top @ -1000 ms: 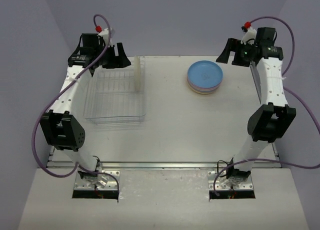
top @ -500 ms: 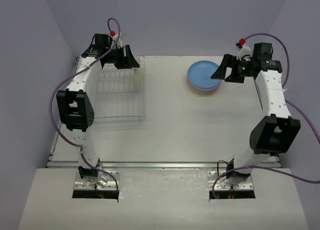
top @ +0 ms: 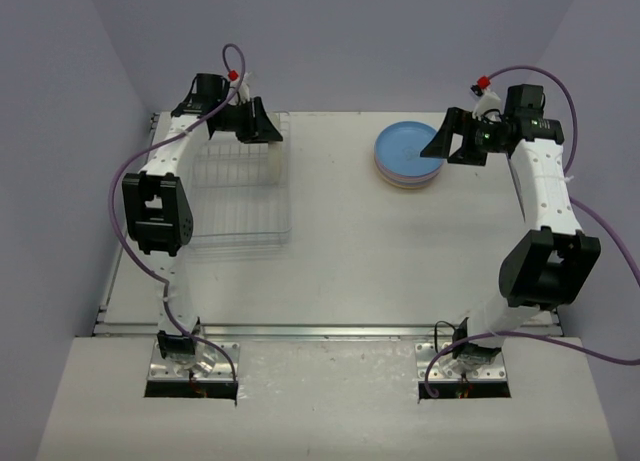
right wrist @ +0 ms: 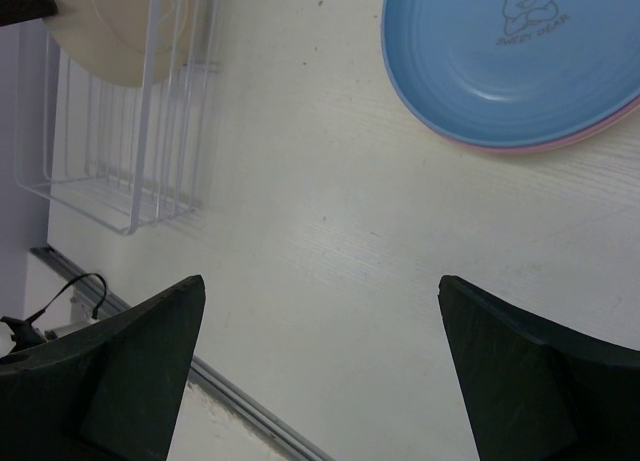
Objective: Unload the plates from the dish rack
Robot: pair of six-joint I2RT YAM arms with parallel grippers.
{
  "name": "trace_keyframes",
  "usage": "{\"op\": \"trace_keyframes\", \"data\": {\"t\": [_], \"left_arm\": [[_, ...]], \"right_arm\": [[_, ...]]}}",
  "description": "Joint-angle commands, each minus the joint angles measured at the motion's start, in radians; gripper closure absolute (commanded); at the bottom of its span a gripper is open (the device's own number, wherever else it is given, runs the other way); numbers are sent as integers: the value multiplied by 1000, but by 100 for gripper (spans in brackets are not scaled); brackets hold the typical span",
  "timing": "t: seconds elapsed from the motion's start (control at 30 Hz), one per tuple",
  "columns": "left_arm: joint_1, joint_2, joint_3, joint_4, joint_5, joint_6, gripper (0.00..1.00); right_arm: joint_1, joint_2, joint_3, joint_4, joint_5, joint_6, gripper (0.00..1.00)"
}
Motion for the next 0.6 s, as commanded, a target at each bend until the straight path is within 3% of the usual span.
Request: {"op": "trace_keyframes", "data": {"t": [0.0,0.23,0.37,0.57], "left_arm": [[5,0,45,51,54,-18,72],[14,-17,57,40,74,-26,100],[30,-36,94,32,98,-34,100],[75,-78,96,122,338,-117,100]], "right_arm": [[-3,12,56,7,-28,11,1],[-2,16,62,6,-42,24,1],[1,15,69,-2,-41,20,1],[4,13,86,-10,-41,25,1]]}}
